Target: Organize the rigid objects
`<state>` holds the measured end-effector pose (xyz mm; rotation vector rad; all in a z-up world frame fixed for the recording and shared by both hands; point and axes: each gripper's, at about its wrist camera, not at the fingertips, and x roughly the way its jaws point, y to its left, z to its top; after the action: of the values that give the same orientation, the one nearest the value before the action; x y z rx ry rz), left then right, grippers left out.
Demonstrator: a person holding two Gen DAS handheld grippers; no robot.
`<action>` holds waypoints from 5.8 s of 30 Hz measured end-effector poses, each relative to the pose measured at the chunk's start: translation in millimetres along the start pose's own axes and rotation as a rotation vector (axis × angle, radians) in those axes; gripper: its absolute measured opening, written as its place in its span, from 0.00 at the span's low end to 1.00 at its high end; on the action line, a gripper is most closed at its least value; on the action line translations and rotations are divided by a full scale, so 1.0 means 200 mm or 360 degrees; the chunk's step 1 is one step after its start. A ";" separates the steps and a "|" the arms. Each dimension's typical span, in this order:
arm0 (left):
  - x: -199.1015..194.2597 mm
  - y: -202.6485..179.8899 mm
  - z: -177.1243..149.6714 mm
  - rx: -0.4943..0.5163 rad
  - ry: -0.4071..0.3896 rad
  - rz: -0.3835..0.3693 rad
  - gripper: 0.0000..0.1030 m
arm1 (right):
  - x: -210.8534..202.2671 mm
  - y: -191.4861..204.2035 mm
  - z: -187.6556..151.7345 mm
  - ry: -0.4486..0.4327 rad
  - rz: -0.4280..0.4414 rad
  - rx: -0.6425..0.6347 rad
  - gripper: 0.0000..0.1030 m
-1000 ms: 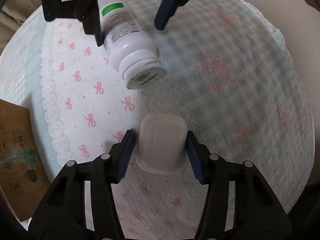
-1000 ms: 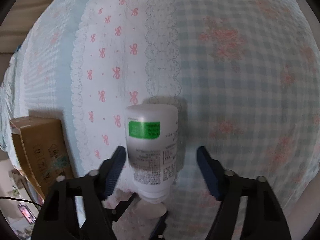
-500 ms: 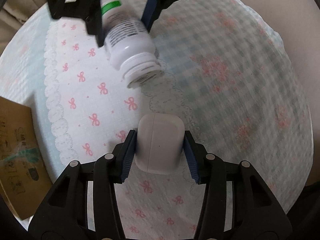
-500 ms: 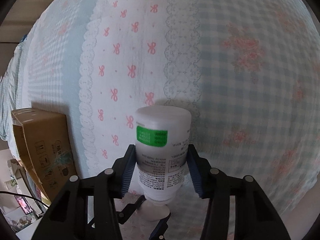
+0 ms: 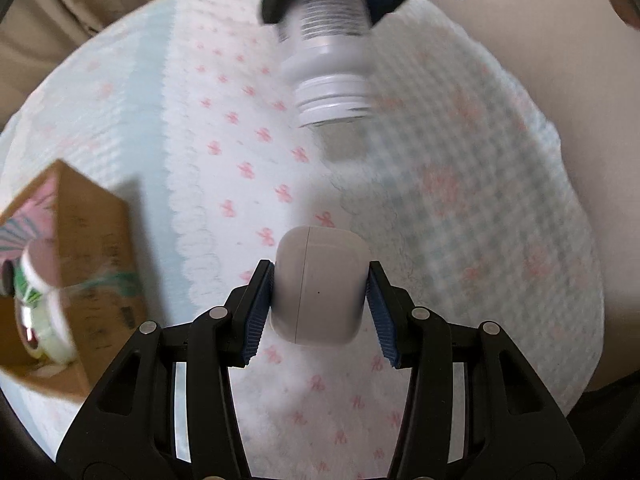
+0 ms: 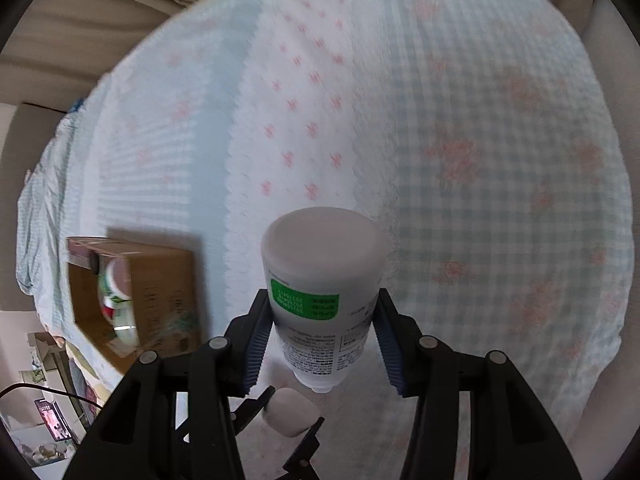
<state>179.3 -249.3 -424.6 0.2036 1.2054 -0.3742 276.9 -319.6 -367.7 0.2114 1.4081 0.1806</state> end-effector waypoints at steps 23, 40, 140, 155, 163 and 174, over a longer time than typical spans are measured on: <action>-1.30 0.88 -0.10 -0.0539 -0.0403 0.0227 0.42 | -0.99 0.86 -0.33 -0.0498 0.0220 -0.0342 0.45; -1.30 1.81 -0.31 -0.0413 -0.0280 0.0060 0.42 | -0.55 1.45 -0.60 -0.0426 0.0247 0.0125 0.45; -2.50 1.08 -0.49 -0.0292 -0.1090 0.0294 1.00 | -1.53 1.48 -1.43 -0.1395 -0.0457 -0.0100 1.00; -2.51 1.07 -0.52 -0.0277 -0.1122 0.0312 1.00 | -1.54 1.48 -1.44 -0.1423 -0.0468 -0.0106 1.00; -2.52 1.06 -0.50 -0.0267 -0.1121 0.0301 1.00 | -1.54 1.47 -1.44 -0.1436 -0.0473 -0.0107 1.00; -2.53 1.07 -0.49 -0.0274 -0.1153 0.0310 1.00 | -1.54 1.47 -1.43 -0.1449 -0.0489 -0.0105 1.00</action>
<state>21.3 69.6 5.3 0.0250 0.4922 -0.1454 -52.8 -101.2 -42.3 0.0058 0.5129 -0.1210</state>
